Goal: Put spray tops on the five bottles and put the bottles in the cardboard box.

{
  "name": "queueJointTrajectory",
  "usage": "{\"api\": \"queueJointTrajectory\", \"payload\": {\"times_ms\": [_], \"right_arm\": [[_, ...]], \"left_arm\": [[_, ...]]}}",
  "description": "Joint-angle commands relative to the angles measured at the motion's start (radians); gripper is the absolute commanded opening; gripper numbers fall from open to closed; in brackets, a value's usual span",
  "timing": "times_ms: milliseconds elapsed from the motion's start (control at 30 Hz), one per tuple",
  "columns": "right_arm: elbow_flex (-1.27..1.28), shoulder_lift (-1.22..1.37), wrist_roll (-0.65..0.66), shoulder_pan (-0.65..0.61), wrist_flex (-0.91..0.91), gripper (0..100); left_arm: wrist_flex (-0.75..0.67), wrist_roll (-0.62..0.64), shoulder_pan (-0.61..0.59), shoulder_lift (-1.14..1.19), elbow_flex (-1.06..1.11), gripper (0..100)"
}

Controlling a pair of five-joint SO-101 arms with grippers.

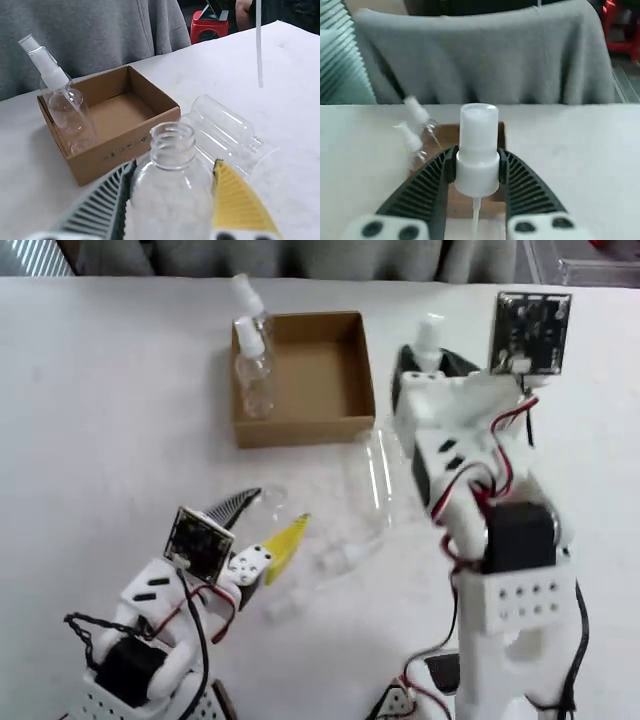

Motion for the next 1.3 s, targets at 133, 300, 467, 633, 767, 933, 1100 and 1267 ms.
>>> {"api": "queueJointTrajectory", "payload": {"times_ms": [133,300,467,633,767,933,1100,1267], "right_arm": [[-0.012,-0.133,-0.008,-0.239,-0.084,1.5],[-0.005,-0.168,-0.015,-0.308,-0.134,1.5],[-0.003,-0.17,-0.075,-0.335,-0.17,1.5],[0.074,-0.179,-0.084,-0.335,-0.237,1.5],[0.132,-0.18,-0.084,-0.335,-0.274,1.5],[0.138,-0.208,-0.137,-0.34,-0.277,1.5],[0.143,-0.24,-0.141,-0.394,-0.263,1.5],[0.16,-0.243,-0.141,-0.395,-0.262,1.5]], "left_arm": [[-0.107,-0.009,-0.012,-0.019,0.057,10],[-0.107,-0.009,-0.012,-0.019,0.058,10],[-0.107,-0.011,-0.012,-0.019,0.06,10],[-0.107,-0.011,-0.012,-0.019,0.06,10],[-0.106,-0.011,-0.012,-0.019,0.06,10],[-0.107,-0.011,-0.012,-0.019,0.06,10],[-0.107,-0.011,-0.012,-0.019,0.06,10],[-0.107,-0.011,-0.012,-0.019,0.06,10]]}}
